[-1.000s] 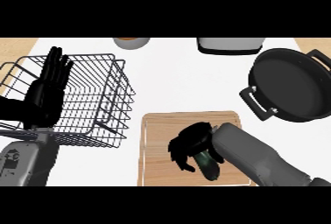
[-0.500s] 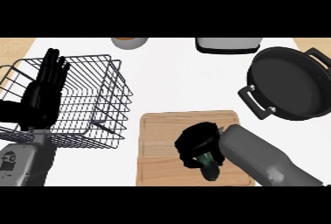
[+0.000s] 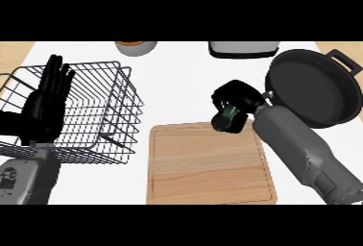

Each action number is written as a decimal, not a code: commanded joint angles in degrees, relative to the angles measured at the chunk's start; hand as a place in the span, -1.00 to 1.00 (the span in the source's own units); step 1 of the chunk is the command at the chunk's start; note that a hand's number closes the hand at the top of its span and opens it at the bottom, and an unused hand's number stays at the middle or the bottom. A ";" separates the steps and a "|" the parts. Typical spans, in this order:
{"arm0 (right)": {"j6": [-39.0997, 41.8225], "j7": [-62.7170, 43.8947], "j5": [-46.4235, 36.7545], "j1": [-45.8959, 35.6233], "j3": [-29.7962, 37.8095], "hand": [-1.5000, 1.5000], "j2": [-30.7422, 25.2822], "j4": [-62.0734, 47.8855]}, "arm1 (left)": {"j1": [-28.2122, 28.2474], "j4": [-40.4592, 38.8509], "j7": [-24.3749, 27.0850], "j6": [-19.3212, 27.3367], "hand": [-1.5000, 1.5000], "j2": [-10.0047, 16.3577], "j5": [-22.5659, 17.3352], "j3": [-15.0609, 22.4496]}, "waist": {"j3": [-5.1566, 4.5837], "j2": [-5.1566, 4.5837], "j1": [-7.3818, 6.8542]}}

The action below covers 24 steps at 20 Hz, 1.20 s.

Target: Pick the eggplant from the cutting board and place it in the pot

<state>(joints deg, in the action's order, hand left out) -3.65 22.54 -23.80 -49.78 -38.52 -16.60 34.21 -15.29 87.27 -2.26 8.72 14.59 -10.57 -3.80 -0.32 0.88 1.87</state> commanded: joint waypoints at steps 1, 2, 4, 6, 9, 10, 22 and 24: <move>-9.67 -17.84 1.54 -4.41 7.61 1.00 0.19 -5.23 | -0.26 0.22 -0.15 0.03 0.00 0.37 0.30 0.02 | -0.05 0.37 -0.37; -11.90 -22.11 0.70 -6.85 8.40 1.00 -0.93 -6.13 | -0.11 -0.34 0.02 -0.15 0.00 0.10 0.21 0.17 | -0.36 0.50 -0.18; -17.49 -30.40 -0.38 -10.06 10.04 1.00 -1.28 -8.00 | -0.10 -0.24 0.22 0.08 0.00 0.12 0.27 -0.04 | -0.41 0.58 -1.27; -24.07 -38.45 -1.62 -13.00 11.31 1.00 -0.68 -9.25 | -0.21 -0.41 -0.09 -0.51 0.00 0.17 0.17 0.39 | -0.35 0.64 -1.57; -32.70 -50.39 -6.00 -18.03 10.75 1.00 -1.13 -12.78 | -0.95 -0.25 -0.11 -0.25 0.00 -0.61 0.43 1.18 | -0.35 0.15 -2.59; -35.18 -54.64 -7.90 -19.35 10.07 1.00 -1.58 -14.39 | -0.82 -0.24 0.38 -0.11 0.00 -0.73 0.75 1.33 | -0.34 0.11 -2.55; -37.47 -93.18 -23.39 -29.19 1.01 1.00 4.24 -29.24 | -3.21 -0.03 -2.38 0.23 0.00 -0.27 0.56 0.63 | 0.26 -0.40 -1.34; -34.51 -92.23 -22.20 -29.35 2.40 1.00 2.48 -27.65 | 0.39 -1.64 2.70 -1.88 0.00 0.33 -0.53 -1.41 | 0.23 -0.14 -0.68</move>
<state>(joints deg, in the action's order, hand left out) -39.46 -60.77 -45.16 -78.56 -36.18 -13.84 6.98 -15.72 86.59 -1.54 7.88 14.08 -10.40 -3.47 -0.20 0.67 0.33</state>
